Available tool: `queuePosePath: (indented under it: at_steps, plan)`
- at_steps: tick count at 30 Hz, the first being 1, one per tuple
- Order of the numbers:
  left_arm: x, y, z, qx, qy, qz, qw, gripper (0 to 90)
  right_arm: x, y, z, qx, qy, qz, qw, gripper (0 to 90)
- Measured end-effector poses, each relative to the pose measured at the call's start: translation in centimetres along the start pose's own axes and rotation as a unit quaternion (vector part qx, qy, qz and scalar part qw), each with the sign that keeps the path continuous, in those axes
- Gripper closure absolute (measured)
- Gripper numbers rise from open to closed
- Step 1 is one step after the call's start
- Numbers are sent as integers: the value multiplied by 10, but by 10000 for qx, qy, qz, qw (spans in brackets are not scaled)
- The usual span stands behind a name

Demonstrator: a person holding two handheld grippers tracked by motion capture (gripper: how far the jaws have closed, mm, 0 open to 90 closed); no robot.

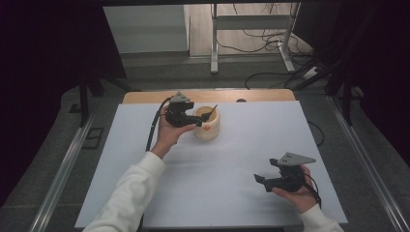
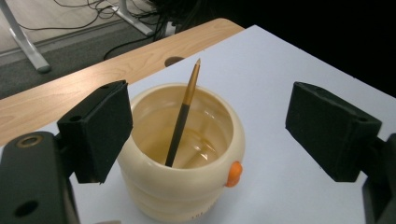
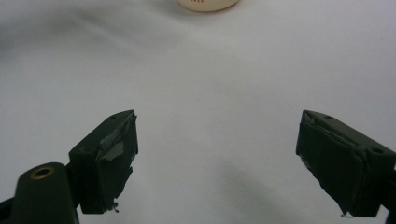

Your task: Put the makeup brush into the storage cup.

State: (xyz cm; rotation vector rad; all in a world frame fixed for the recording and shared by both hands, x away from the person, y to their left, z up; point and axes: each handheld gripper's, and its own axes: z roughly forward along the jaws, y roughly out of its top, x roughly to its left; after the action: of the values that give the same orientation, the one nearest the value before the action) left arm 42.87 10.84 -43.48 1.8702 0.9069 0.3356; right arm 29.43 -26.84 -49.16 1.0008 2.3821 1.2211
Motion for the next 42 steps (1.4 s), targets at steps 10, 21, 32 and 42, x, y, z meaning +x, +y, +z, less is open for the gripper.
queuePosePath:
  at_steps: [10, 21, 32, 42]
  plan:
    - [-10, -10, -17, -35, -56, 78, 9999, 153, 1, 0, -2, -14, -9, -10, 10000, 133]
    - [-16, -34, -49, -7, -65, 74, 10000, 152, 1, 1, 1, 10, -19, -19, 10000, 133]
    - [-26, -70, -76, 92, -18, 11, 10000, 151, 0, -1, 3, 89, -41, -8, 10000, 133]
    - [-41, -102, -85, 353, 42, 203, 9992, 152, 0, -1, 4, 123, -44, -39, 9999, 133]
